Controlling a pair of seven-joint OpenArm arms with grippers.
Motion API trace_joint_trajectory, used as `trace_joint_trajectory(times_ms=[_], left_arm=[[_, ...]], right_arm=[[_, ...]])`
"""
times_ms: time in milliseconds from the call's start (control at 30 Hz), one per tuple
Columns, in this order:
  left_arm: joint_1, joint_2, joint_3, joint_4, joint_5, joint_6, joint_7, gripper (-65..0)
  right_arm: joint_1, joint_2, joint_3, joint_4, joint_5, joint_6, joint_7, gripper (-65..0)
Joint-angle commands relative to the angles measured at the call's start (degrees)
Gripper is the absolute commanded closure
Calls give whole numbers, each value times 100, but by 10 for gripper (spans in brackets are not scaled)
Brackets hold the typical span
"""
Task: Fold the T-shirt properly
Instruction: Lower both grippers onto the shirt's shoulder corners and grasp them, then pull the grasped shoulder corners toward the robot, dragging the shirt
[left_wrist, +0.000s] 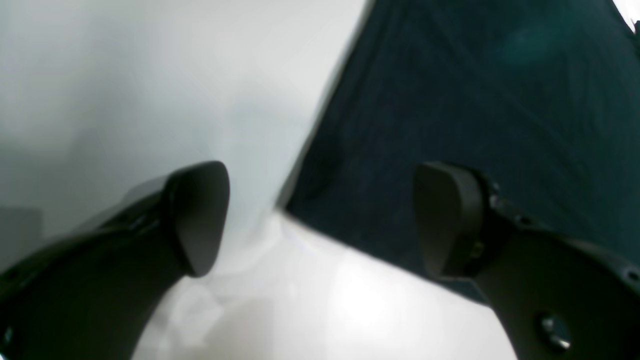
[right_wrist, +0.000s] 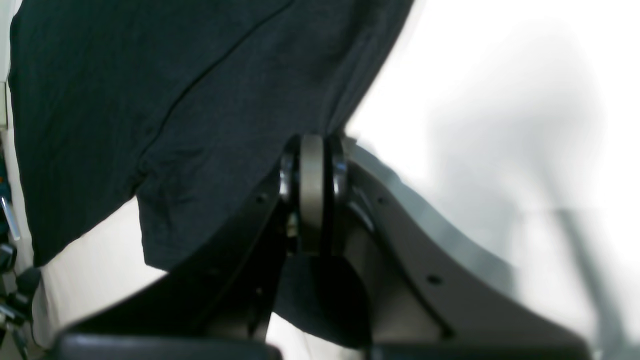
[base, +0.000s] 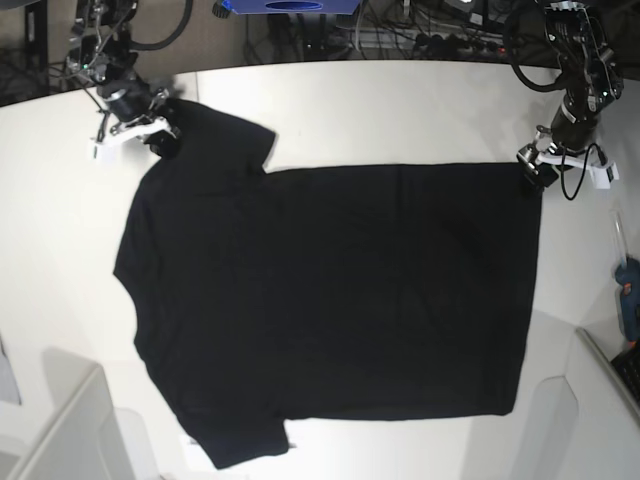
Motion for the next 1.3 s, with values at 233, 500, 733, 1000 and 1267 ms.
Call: trace_joint_trajectory(times_ms=[233, 500, 733, 1000, 1267], left_arm=[[-414, -35, 473, -480, -36, 28, 103, -543], [-432, -17, 473, -630, -36, 28, 103, -44], [-432, -35, 473, -560, -36, 28, 595, 0], [-124, -35, 473, 47, -36, 20, 709, 0], [333, -35, 473, 522, -36, 20, 718, 0]], right_arm=[[-119, 28, -1, -57, -237, -144, -412, 0], [-102, 195, 17, -57, -325, -144, -351, 0], [-181, 160, 25, 75, -817, -144, -122, 0], [-330, 133, 377, 75, -791, -135, -113, 0], [-761, 133, 606, 620, -791, -135, -113, 0]])
